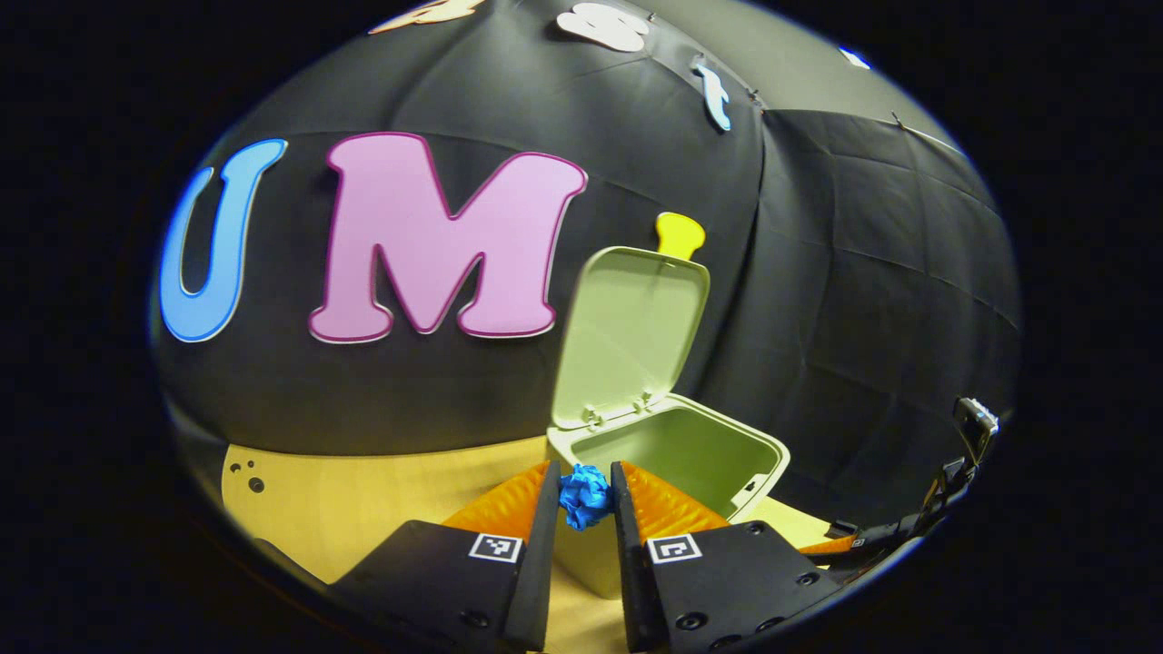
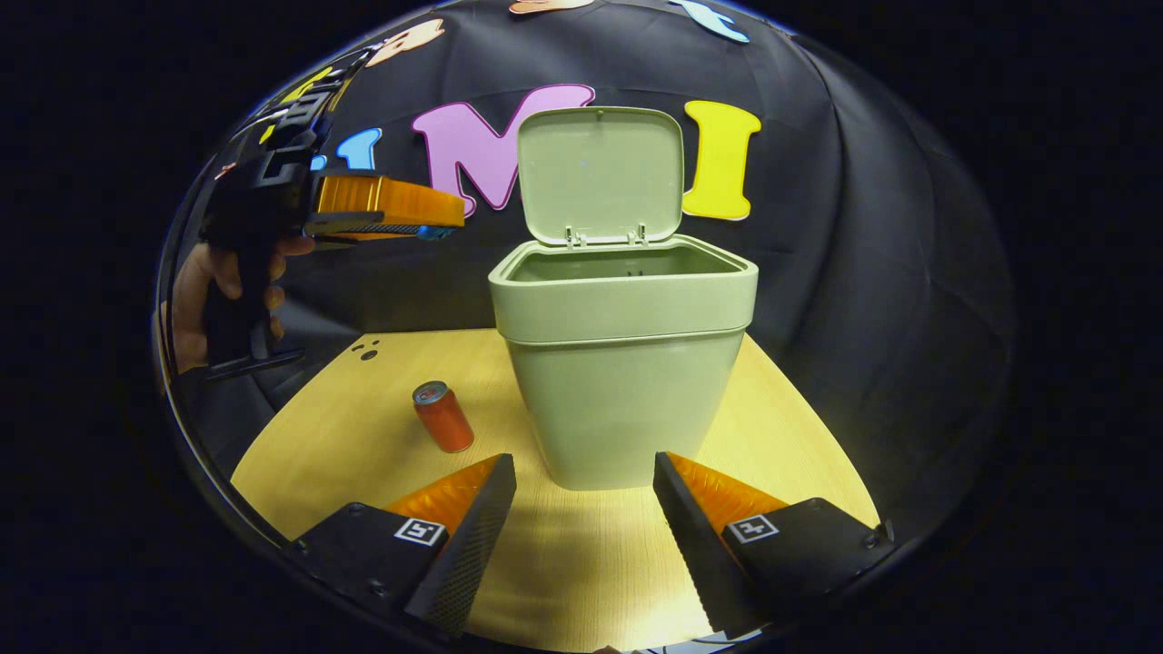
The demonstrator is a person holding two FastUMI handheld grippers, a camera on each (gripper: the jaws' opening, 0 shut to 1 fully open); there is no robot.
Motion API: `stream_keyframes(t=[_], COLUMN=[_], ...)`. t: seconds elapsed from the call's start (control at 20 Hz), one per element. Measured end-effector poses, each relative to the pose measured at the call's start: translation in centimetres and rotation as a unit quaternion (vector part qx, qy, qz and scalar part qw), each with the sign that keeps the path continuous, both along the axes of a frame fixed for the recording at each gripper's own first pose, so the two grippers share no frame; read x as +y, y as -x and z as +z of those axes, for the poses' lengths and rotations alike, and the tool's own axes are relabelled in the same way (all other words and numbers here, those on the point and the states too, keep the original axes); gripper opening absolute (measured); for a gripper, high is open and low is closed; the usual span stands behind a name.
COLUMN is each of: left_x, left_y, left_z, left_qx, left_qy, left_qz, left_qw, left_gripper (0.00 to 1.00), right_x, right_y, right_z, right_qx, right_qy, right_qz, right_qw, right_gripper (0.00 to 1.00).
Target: Press the lid of the desktop garbage bin to open it, pick up the crumpled paper on the desktop and throw it into the bin, then pick up the pop can on the desktop and drop it into the bin, and finally close the garbage bin lid.
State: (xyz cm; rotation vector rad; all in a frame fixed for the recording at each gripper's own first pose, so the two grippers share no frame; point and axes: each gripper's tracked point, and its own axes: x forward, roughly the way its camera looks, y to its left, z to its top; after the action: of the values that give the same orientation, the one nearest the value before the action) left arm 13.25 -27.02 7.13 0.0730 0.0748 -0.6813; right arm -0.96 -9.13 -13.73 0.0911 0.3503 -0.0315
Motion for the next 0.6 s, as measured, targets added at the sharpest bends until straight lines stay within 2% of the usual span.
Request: stream_keyframes(t=[0.25, 0.55, 0.6], left_x=[-4.1, -6.8, -7.1], left_y=[0.6, 0.6, 0.5], left_z=[-0.6, -2.0, -2.1], left_qx=[0.004, 0.022, 0.025], left_qy=[-0.017, -0.025, -0.026], left_qz=[-0.047, -0.078, -0.081], left_qw=[0.999, 0.996, 0.996], left_gripper=[0.36, 0.34, 0.37], right_x=[0.1, -0.3, -0.4], right_y=[-0.1, -0.2, -0.1], right_z=[-1.0, -2.0, -2.2], right_qx=[0.014, 0.029, 0.033], right_qy=[-0.003, -0.01, -0.011], right_qz=[0.001, -0.008, -0.009], right_qw=[1.0, 0.999, 0.999], right_gripper=[0.96, 0.96, 0.96])
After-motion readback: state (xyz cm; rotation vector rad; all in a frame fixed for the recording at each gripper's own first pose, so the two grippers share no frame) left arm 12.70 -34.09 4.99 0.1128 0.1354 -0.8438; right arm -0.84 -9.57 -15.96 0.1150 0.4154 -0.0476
